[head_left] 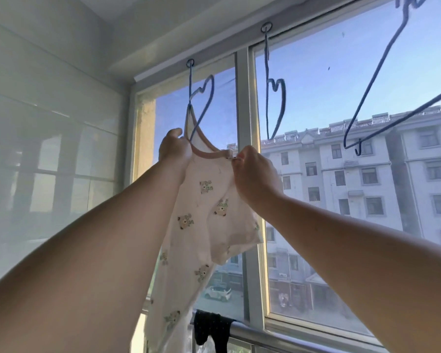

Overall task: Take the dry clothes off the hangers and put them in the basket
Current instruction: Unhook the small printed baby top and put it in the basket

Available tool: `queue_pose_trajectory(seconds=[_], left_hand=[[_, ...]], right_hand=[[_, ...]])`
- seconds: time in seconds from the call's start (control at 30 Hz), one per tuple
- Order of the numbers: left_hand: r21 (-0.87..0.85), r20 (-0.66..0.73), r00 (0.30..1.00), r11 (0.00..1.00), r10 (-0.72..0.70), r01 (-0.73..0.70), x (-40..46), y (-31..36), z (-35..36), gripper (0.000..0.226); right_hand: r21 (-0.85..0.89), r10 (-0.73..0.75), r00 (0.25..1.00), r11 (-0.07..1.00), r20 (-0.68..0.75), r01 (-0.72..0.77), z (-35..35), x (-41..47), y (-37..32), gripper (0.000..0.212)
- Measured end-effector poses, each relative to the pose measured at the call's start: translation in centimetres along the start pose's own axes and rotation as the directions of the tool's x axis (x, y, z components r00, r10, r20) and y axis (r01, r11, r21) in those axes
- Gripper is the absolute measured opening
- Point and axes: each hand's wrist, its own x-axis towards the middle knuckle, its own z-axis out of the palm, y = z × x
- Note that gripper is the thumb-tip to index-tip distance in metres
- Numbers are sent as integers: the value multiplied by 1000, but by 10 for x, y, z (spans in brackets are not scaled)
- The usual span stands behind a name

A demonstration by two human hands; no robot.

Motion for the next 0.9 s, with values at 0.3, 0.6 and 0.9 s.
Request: queue_pose_trajectory(seconds=[0.3,0.6,0.9], left_hand=[[-120,-66,995,989,74,-82,12,4,7,29],[-367,175,972,926,159,-86,37,19,20,34],[-504,290,917,859,273,-96,45,25,45,23]], right_hand=[[124,-46,999,991,6,45,15,18,10,20],[61,-39,996,997,-76,44,10,46,1,15],[-42,33,976,998,-217,-43,-1,46,-6,18]])
